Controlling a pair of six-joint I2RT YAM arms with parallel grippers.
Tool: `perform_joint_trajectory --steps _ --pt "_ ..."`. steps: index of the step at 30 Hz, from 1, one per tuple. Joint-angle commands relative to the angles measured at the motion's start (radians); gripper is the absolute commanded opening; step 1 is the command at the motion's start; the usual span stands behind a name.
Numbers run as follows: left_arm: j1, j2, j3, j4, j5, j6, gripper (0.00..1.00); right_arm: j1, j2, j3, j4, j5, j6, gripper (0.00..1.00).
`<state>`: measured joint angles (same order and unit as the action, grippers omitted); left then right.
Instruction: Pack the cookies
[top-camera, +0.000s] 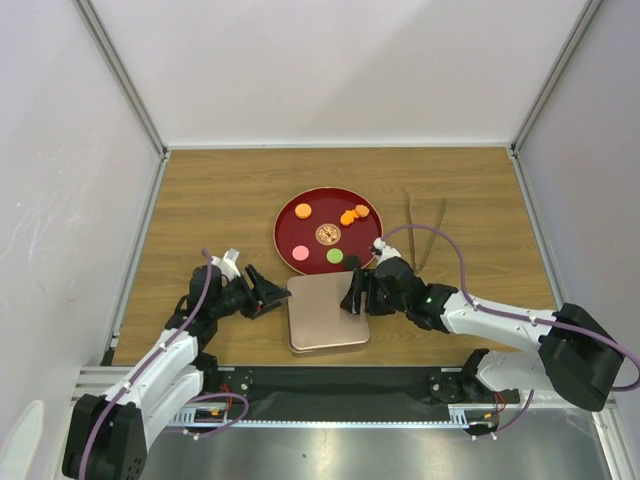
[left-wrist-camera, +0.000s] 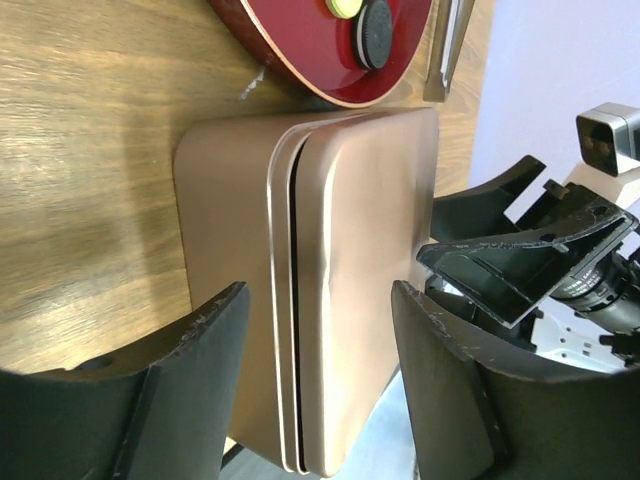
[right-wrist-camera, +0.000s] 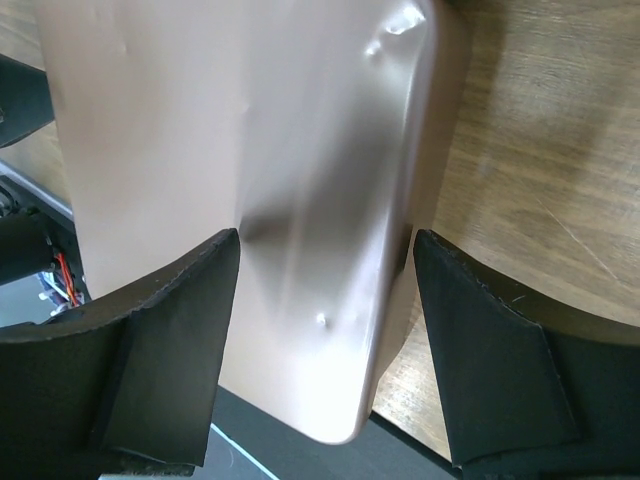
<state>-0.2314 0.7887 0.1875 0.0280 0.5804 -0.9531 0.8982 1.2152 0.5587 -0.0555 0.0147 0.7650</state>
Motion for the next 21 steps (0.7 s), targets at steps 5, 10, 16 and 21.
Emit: perform_joint_trajectory --steps 5,10,16,21 --pt "0.014 -0.046 0.055 -0.066 -0.011 0.08 0.69 0.022 0.02 0.07 -0.041 0.067 -0.012 0.75" --pt "0.014 -0.066 0.063 -0.111 0.002 0.123 0.7 0.057 0.041 0.13 -0.113 0.116 -0.015 0.75" --pt "0.012 -0.088 0.064 -0.14 0.035 0.142 0.7 0.094 0.082 0.194 -0.168 0.177 -0.016 0.76" --pt "0.003 -0.086 0.056 -0.131 0.055 0.145 0.7 0.116 0.125 0.225 -0.191 0.202 -0.013 0.76"
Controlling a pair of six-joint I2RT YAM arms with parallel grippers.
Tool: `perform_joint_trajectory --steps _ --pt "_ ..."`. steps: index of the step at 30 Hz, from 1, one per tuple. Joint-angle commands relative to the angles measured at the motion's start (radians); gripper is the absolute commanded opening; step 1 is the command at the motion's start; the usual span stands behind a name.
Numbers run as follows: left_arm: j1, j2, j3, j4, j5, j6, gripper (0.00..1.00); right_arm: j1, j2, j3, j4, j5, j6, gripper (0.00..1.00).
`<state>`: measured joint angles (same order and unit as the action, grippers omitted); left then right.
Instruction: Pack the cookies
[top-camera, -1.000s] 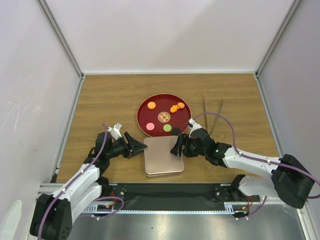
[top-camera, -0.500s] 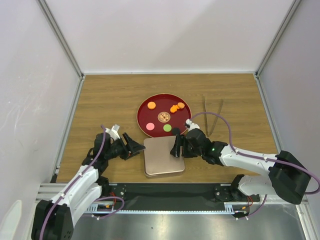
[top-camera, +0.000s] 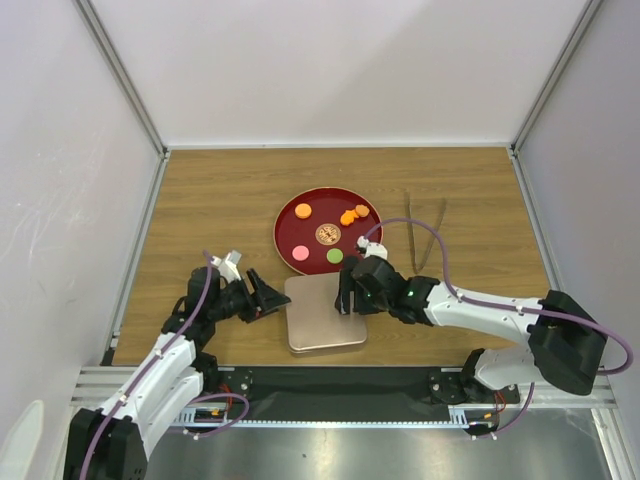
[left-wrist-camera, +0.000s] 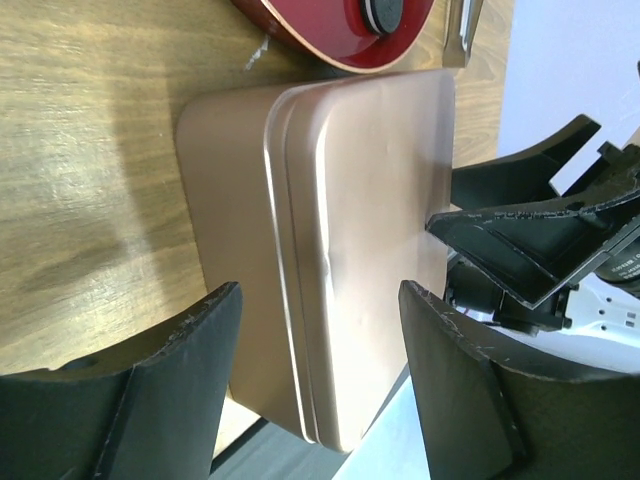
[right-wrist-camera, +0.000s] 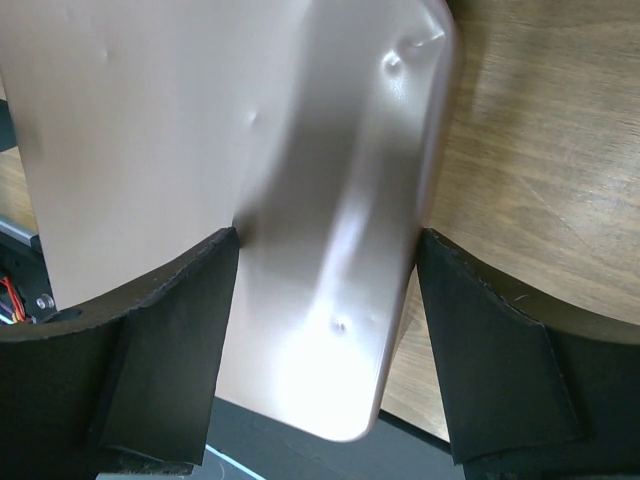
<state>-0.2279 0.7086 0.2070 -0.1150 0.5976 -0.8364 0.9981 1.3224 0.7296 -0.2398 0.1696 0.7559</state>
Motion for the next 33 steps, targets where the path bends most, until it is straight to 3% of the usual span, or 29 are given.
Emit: perform_joint_trajectory --steps 1,13,33 --pt "-0.005 0.003 0.035 0.014 0.037 0.026 0.7 0.019 0.023 0.059 -0.015 0.053 -0.003 0.76" --pt "-0.096 0.031 -0.012 0.101 -0.013 -0.038 0.66 0.056 0.051 0.113 -0.072 0.1 -0.006 0.8" --pt "-0.11 0.026 -0.044 0.112 -0.045 -0.073 0.56 0.111 0.104 0.194 -0.133 0.136 -0.029 0.87"
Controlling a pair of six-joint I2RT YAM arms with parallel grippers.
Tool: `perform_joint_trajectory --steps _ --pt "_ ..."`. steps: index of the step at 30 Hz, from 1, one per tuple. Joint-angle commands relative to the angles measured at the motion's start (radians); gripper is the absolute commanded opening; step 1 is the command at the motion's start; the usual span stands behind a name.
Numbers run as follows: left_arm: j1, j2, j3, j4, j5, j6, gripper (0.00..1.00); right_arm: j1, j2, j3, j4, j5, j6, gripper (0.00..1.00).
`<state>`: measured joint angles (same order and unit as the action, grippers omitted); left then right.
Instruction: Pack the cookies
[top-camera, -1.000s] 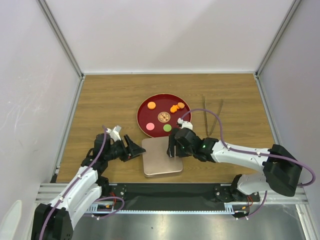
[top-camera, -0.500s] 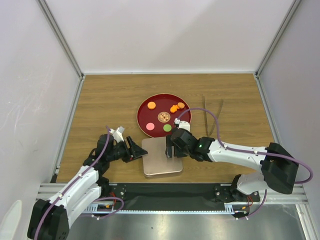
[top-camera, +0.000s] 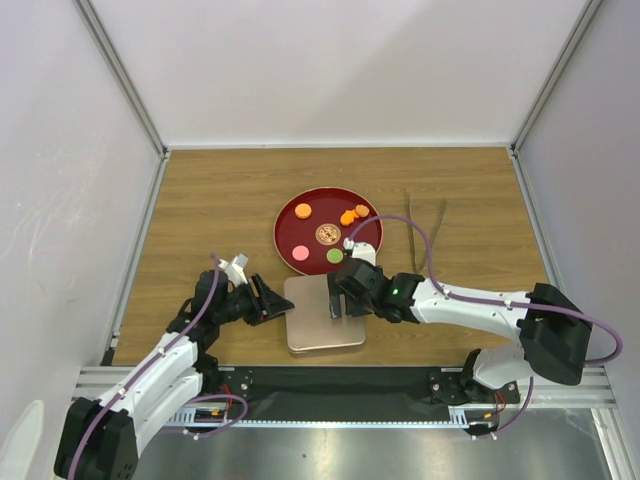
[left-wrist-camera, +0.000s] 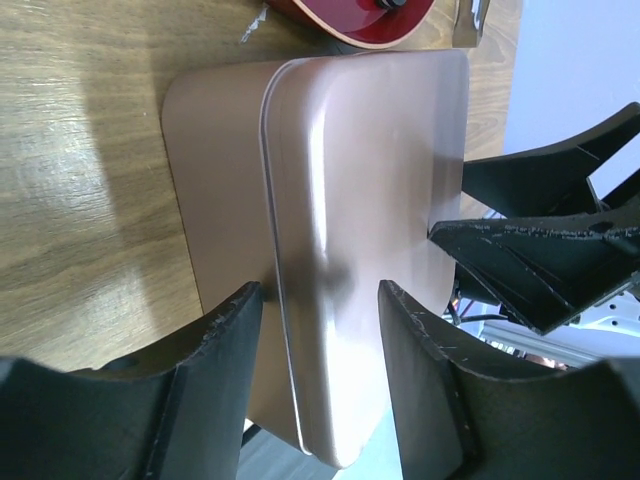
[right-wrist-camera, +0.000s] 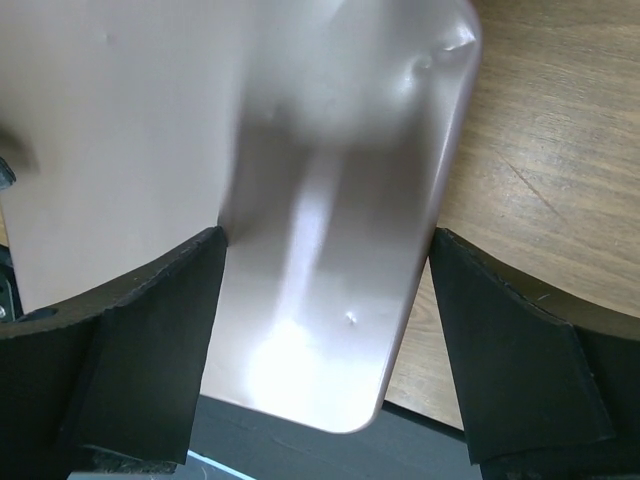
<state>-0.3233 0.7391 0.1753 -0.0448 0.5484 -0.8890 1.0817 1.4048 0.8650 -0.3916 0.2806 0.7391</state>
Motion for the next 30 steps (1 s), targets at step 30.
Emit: perform_joint_trajectory --steps 30 --pt "-0.017 0.006 -0.076 0.042 -0.074 -0.07 0.42 0.076 0.108 0.072 -0.013 0.04 -0.023 0.89"
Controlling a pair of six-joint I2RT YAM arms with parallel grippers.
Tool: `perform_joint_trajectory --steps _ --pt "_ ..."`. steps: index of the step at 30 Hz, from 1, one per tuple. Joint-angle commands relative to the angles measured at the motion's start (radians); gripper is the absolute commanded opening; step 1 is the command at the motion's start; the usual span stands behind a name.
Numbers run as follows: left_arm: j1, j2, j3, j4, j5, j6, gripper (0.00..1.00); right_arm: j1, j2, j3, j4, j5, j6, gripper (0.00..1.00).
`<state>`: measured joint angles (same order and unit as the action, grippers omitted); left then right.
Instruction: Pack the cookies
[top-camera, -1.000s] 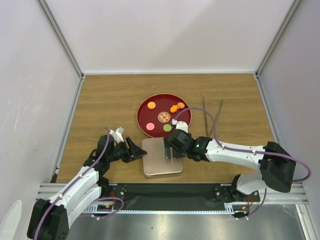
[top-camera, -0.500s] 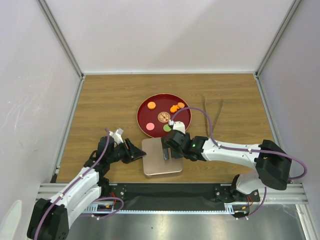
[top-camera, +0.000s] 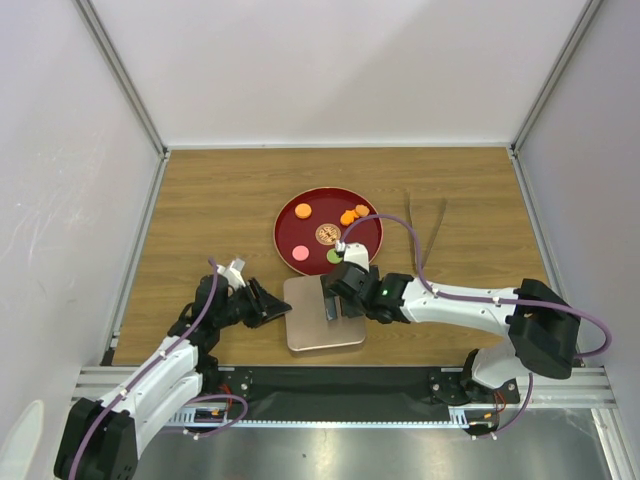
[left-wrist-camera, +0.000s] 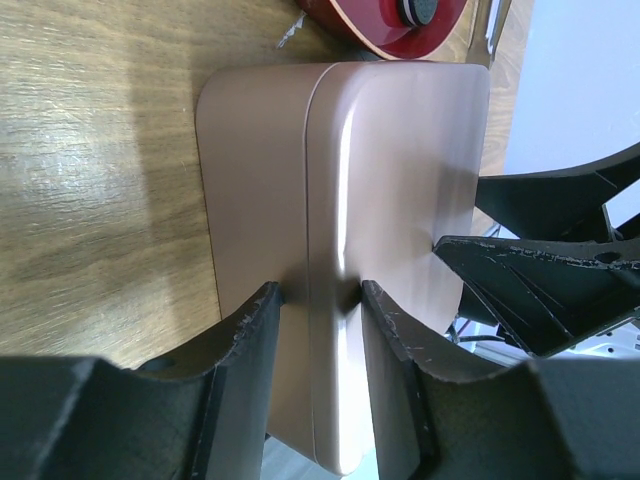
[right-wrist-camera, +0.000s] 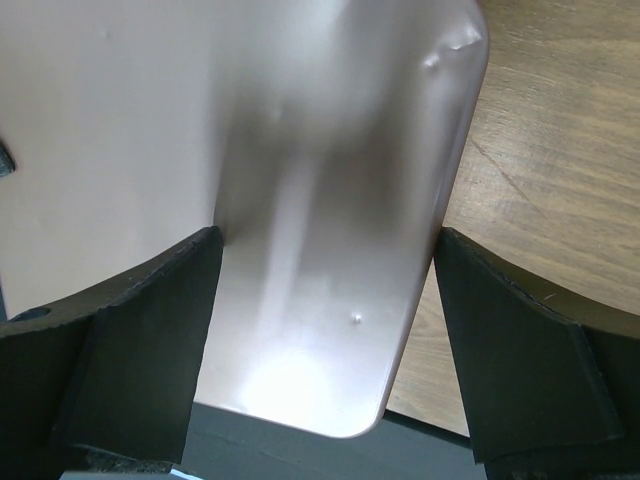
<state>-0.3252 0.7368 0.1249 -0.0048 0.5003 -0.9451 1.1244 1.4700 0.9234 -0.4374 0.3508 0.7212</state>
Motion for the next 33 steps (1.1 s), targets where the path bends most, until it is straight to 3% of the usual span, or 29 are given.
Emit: perform_joint_trajectory --steps 1,11,19,23,33 --pt "-0.015 0.01 -0.024 -0.003 -0.026 -0.014 0.42 0.034 0.047 0.005 0.038 -0.035 -0.003 0.9" --pt "-0.015 0.003 -0.008 -0.038 -0.036 0.003 0.43 0.034 0.03 -0.07 0.106 -0.119 0.024 0.89" --pt "-0.015 0.004 0.053 -0.093 -0.055 0.038 0.54 -0.009 -0.094 -0.087 0.075 -0.121 0.023 0.9" --pt "-0.015 -0.011 0.108 -0.124 -0.081 0.058 0.66 -0.044 -0.14 -0.101 0.071 -0.124 0.007 0.9" --pt "-0.015 0.041 0.295 -0.199 -0.112 0.153 0.7 -0.141 -0.243 -0.097 0.055 -0.148 -0.048 0.91"
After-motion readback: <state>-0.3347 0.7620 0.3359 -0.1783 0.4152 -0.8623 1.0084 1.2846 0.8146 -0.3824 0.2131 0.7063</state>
